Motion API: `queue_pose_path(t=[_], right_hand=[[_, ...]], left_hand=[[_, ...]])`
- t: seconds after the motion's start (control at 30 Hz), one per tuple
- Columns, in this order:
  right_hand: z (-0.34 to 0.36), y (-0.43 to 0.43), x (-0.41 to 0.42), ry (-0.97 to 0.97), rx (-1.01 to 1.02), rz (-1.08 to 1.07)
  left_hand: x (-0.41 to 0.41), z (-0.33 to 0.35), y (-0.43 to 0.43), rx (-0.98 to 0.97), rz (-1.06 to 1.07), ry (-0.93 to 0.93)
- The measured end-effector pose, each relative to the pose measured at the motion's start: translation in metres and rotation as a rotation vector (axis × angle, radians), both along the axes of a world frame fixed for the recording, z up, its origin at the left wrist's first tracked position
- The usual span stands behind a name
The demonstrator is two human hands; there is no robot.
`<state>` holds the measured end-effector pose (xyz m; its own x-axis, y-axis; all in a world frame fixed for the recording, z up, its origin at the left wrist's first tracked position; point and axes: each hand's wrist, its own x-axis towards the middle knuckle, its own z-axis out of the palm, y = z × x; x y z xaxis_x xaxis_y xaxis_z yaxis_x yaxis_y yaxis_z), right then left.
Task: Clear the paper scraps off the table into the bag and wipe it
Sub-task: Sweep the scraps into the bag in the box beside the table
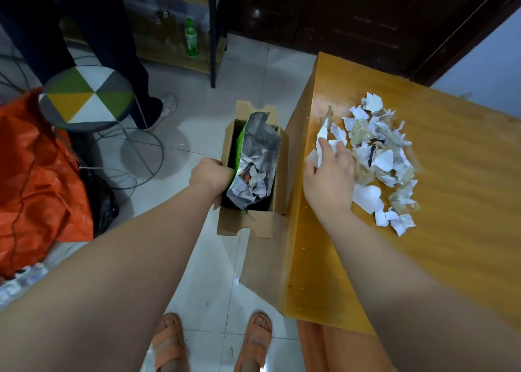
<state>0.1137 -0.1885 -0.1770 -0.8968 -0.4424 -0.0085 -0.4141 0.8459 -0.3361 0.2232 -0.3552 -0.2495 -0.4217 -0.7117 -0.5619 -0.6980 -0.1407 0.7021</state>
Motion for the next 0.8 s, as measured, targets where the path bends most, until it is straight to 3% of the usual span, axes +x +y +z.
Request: queue_pose_path(t=[0.2, 0.53, 0.7, 0.8], right_hand=[[-0.004, -0.006, 0.011, -0.027, -0.136, 0.033], [-0.007, -0.044, 0.035, -0.096, -0.153, 0.151], [0.0, -0.061, 0.054, -0.301, -0.361, 0.19], [0.003, -0.057, 0.054, -0.245, -0.484, 0.201]], left_hand=[[-0.003, -0.002, -0.003, 0.046, 0.01, 0.054], [-0.014, 0.012, 0.007, 0.098, -0.034, 0.135], [-0.012, 0.023, 0.009, 0.139, -0.039, 0.143], [-0.012, 0.024, 0.009, 0.133, -0.041, 0.134]])
